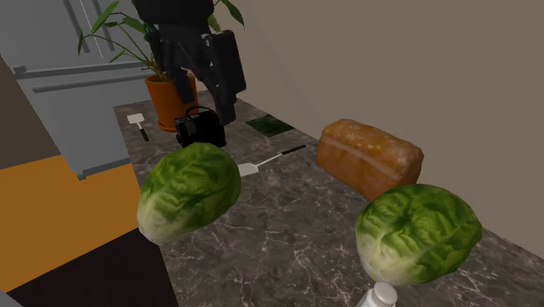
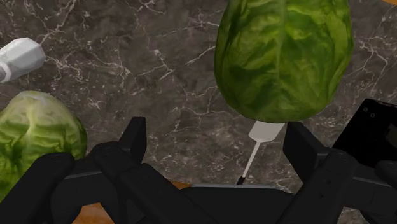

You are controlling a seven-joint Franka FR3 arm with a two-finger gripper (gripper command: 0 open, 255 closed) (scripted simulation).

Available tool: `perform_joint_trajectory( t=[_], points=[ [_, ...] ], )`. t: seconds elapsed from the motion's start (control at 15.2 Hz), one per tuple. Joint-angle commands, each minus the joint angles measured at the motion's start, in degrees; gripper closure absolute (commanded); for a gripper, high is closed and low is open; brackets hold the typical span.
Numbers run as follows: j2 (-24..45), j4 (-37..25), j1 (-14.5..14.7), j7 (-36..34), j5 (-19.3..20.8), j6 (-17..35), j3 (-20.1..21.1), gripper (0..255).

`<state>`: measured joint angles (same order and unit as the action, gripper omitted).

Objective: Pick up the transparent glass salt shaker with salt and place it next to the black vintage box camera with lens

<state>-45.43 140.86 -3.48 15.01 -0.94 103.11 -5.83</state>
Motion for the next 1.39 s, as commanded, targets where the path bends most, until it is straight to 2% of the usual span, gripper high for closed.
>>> perform_joint_trajectory(
  t=[0.0,0.46,0.79,1.06,1.32],
  points=[
    [1.8,1.2,-0.9,2.0,0.8,3.3,-2.3,0],
    [8.5,3.5,-3.5,9.0,2.7,13.4,-10.7,0],
    [15.6,3.1,-4.2,14.9,2.1,20.6,-17.1,0],
    [22.4,1.4,-3.6,20.5,-0.4,25.8,-22.6,0],
    [30.4,-1.5,-2.1,27.7,-5.7,30.1,-28.5,0]
  ],
)
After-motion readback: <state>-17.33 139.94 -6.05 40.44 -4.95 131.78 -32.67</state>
